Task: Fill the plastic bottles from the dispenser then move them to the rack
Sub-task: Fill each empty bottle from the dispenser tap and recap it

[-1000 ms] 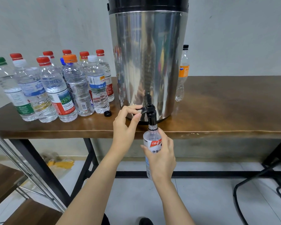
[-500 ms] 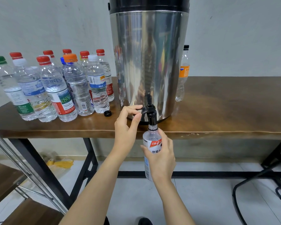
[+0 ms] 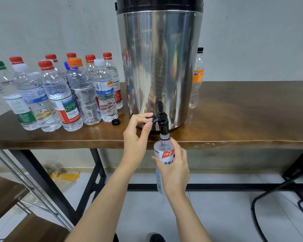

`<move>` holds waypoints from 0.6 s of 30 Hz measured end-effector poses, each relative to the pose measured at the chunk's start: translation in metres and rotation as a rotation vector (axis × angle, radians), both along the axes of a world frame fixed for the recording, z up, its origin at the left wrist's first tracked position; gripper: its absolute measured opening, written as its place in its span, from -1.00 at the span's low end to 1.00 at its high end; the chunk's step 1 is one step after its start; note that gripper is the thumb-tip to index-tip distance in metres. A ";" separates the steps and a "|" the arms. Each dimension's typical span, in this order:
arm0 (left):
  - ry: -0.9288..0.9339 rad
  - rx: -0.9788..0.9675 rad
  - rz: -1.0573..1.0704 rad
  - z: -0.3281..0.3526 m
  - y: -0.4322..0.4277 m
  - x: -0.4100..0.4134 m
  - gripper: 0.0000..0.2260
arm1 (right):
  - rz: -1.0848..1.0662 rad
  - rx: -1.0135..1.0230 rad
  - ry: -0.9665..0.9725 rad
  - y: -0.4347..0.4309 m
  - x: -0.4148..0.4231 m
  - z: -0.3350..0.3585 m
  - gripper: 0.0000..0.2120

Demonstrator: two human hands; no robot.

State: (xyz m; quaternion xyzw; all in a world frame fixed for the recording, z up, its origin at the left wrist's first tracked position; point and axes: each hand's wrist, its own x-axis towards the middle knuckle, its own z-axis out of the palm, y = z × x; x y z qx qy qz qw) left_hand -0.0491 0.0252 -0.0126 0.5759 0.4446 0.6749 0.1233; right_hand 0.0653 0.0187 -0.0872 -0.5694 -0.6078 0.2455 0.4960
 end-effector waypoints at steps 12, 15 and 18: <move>0.009 0.009 0.008 -0.001 0.000 0.000 -0.94 | 0.007 -0.005 0.008 0.000 0.000 0.000 -0.25; 0.005 0.010 0.004 0.000 0.000 0.001 -0.91 | 0.004 -0.002 0.003 0.000 0.001 0.000 -0.25; -0.004 0.017 -0.001 0.000 0.000 0.001 -0.90 | 0.007 -0.008 0.000 0.000 0.001 0.001 -0.25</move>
